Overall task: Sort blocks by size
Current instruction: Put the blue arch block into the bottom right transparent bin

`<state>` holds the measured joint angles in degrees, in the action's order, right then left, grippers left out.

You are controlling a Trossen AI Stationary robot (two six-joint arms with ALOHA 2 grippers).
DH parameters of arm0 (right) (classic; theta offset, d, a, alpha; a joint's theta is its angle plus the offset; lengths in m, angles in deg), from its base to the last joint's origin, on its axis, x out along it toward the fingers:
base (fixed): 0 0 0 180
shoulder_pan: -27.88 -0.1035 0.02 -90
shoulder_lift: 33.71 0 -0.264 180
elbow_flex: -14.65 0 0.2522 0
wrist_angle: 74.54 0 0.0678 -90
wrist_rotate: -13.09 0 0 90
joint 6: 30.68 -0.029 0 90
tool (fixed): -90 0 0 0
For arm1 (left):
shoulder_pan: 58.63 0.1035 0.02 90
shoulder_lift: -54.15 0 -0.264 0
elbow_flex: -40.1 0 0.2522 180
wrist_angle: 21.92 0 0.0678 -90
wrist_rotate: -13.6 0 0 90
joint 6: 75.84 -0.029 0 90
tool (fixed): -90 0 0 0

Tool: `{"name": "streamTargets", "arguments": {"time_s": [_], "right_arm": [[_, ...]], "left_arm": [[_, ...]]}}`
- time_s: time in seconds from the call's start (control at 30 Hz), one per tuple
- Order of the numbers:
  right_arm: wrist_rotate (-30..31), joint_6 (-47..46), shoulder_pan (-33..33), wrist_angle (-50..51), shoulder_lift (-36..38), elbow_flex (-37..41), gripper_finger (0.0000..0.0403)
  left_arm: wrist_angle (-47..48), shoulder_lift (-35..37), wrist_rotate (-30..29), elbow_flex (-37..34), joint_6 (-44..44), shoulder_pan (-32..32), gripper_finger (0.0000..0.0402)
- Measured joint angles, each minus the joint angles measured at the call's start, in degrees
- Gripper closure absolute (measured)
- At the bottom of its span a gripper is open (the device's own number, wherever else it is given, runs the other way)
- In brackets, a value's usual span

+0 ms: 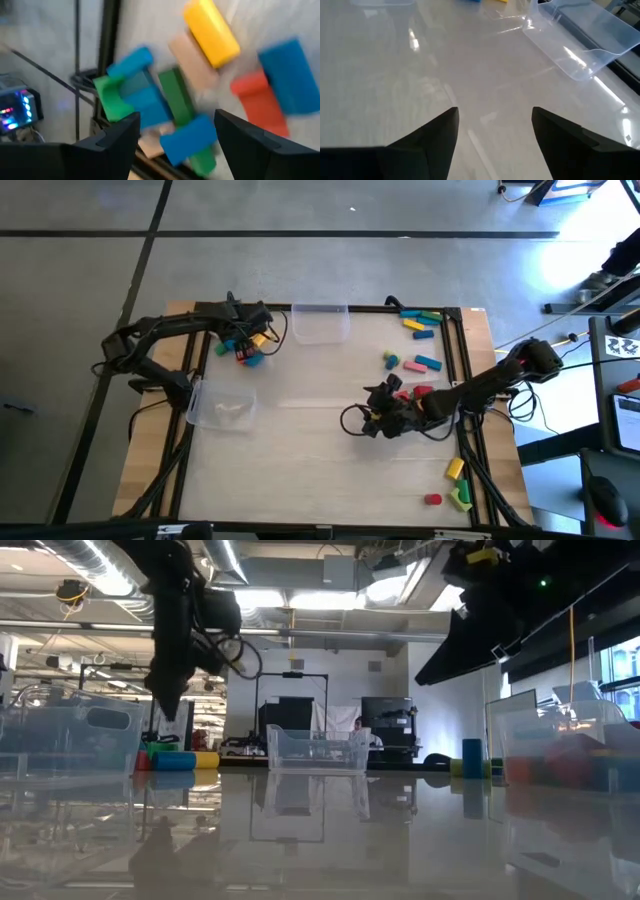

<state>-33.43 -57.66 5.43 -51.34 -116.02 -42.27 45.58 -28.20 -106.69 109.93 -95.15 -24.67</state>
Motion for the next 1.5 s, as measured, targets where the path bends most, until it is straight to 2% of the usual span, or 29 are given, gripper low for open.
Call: {"name": "streamTargets", "arguments": {"time_s": [0.3,0.7,0.83,1.17,1.3,1.5], "right_arm": [[-0.07,1.79,0.0,-3.03,-0.15,-0.02,0.015],[-0.61,1.92,0.0,-3.18,-0.15,-0.02,0.015],[-0.61,1.9,0.0,-3.18,-0.15,-0.02,0.015],[-0.63,1.81,0.0,-3.35,-0.12,-0.02,0.015],[-0.59,1.81,0.0,-3.35,-0.12,-0.02,0.015],[-0.57,1.92,0.0,-3.35,-0.12,-0.02,0.015]], "left_arm": [[9.95,-5.37,0.07,0.0,-3.8,1.39,0.0149],[6.08,-10.02,-0.55,0.0,-21.08,2.5,0.0149],[8.99,-11.35,-0.58,-0.07,-22.57,3.58,0.0149],[6.66,-16.6,-1.89,-1.62,-23.63,7.34,0.0152],[6.83,-17.96,-2.54,-1.57,-22.77,8.21,0.0184],[7.02,-18.05,-2.48,-1.62,-21.9,8.04,0.027]]}}
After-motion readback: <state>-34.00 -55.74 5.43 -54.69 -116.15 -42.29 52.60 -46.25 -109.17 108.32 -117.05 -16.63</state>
